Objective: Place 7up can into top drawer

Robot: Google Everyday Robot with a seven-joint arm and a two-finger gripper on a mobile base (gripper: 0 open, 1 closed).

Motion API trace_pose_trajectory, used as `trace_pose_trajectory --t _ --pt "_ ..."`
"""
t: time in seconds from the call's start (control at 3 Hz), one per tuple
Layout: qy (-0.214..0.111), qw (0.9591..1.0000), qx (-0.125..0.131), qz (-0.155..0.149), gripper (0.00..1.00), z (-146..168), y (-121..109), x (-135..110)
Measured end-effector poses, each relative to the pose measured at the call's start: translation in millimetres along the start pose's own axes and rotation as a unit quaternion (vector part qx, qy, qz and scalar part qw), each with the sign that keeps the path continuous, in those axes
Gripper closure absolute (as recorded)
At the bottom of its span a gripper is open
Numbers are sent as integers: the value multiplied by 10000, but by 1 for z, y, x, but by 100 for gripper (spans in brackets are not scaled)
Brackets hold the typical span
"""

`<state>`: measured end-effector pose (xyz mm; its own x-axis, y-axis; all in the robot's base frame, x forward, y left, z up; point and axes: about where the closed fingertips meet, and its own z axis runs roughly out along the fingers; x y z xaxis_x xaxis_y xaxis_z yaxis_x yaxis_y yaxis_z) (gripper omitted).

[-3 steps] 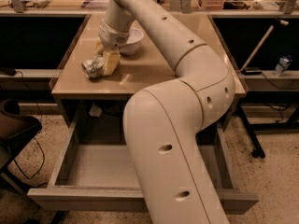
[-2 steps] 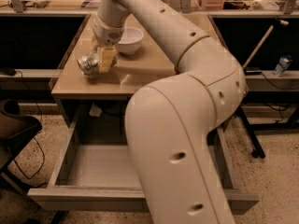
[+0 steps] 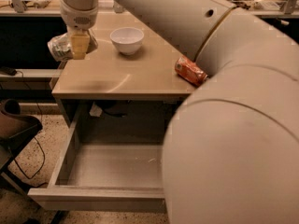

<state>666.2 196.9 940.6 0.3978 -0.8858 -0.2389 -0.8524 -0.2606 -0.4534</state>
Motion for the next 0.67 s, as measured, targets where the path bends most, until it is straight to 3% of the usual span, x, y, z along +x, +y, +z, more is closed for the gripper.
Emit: trace_pose_trajectory --t 0.33,0.67 --pt "511 9986 -14 98 100 -56 63 -28" --pt "673 9975 -75 188 100 -79 99 -43"
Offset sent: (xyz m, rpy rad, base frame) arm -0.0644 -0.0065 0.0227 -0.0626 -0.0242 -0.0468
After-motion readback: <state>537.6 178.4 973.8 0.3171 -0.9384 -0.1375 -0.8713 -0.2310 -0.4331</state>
